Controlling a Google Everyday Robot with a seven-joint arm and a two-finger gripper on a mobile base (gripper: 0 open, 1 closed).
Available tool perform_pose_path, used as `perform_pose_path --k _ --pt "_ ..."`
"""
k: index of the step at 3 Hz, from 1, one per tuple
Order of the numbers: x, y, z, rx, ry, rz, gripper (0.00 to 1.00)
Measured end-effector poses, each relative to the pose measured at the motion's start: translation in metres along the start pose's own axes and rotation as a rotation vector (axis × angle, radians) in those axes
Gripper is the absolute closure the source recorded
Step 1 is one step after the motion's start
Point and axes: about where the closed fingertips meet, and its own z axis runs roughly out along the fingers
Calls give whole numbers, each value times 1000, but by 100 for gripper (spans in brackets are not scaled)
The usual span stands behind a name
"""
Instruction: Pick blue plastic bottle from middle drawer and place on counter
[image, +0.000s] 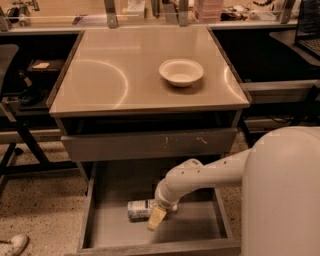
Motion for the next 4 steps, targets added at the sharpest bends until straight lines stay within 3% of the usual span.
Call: perform_pose_path --k 3,4 --pt "19 -13 56 -11 14 31 0" --pt "21 -16 65 -14 28 50 19"
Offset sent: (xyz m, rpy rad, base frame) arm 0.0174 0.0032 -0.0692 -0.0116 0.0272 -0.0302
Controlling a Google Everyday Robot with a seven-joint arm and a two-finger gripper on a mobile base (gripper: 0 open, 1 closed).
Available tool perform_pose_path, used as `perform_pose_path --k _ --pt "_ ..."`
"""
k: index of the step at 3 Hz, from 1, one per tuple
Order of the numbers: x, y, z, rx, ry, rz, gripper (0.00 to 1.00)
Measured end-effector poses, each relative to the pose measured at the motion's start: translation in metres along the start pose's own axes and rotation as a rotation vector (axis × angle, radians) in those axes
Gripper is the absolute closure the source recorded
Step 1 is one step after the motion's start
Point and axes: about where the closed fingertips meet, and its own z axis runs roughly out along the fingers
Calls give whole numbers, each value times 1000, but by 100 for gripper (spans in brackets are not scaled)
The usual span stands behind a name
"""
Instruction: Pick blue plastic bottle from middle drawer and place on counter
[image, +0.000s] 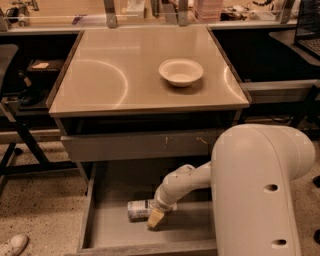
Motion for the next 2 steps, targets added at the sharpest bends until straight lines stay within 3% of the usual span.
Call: perform_pose_path --k 2 --pt "0 0 2 -1 3 4 65"
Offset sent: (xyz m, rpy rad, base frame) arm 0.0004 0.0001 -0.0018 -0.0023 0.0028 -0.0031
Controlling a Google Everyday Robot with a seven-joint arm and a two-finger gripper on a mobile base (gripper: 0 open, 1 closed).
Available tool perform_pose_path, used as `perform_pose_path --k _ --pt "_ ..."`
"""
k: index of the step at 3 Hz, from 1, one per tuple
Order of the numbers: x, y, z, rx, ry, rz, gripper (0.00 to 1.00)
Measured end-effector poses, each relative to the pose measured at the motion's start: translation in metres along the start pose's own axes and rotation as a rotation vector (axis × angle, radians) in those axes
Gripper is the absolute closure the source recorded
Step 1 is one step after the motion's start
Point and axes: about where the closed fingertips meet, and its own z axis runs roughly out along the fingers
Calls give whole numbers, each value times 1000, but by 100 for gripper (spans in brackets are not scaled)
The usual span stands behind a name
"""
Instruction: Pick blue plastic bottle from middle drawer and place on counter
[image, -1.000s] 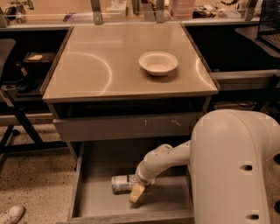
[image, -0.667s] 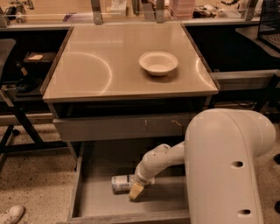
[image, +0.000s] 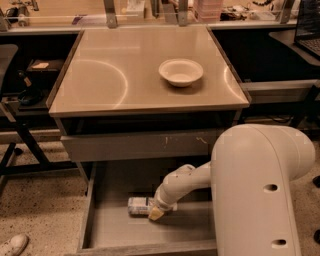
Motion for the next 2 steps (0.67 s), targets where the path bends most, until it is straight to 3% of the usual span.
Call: perform_pose_path --k 1,2 --pt "-7 11 -17 -13 -13 14 88" --pt "-21 29 -49 -26 -21 64 100"
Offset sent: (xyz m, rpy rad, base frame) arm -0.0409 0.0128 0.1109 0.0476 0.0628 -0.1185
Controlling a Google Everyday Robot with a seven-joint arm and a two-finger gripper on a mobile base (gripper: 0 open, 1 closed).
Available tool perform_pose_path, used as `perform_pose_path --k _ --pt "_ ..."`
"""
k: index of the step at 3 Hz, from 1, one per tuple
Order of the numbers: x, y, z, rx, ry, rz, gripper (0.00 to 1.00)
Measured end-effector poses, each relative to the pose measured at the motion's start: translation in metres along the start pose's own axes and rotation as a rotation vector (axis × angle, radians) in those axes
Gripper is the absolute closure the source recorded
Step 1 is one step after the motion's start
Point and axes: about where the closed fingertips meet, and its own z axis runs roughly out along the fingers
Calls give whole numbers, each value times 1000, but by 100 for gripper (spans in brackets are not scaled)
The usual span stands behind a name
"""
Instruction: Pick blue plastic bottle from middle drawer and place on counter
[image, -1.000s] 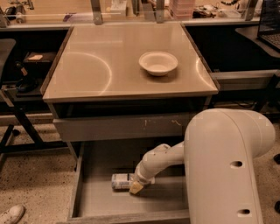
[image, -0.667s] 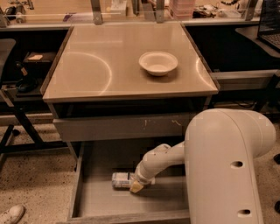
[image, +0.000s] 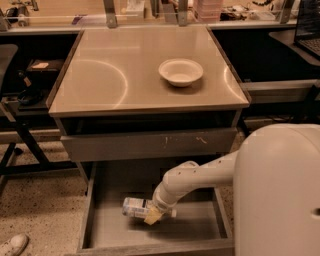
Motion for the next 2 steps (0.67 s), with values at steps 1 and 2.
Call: perform_pose_path --k 1,2 --pt "-16 18 -41 13 -14 44 100" --pt "-33 34 -84 51 -28 56 100"
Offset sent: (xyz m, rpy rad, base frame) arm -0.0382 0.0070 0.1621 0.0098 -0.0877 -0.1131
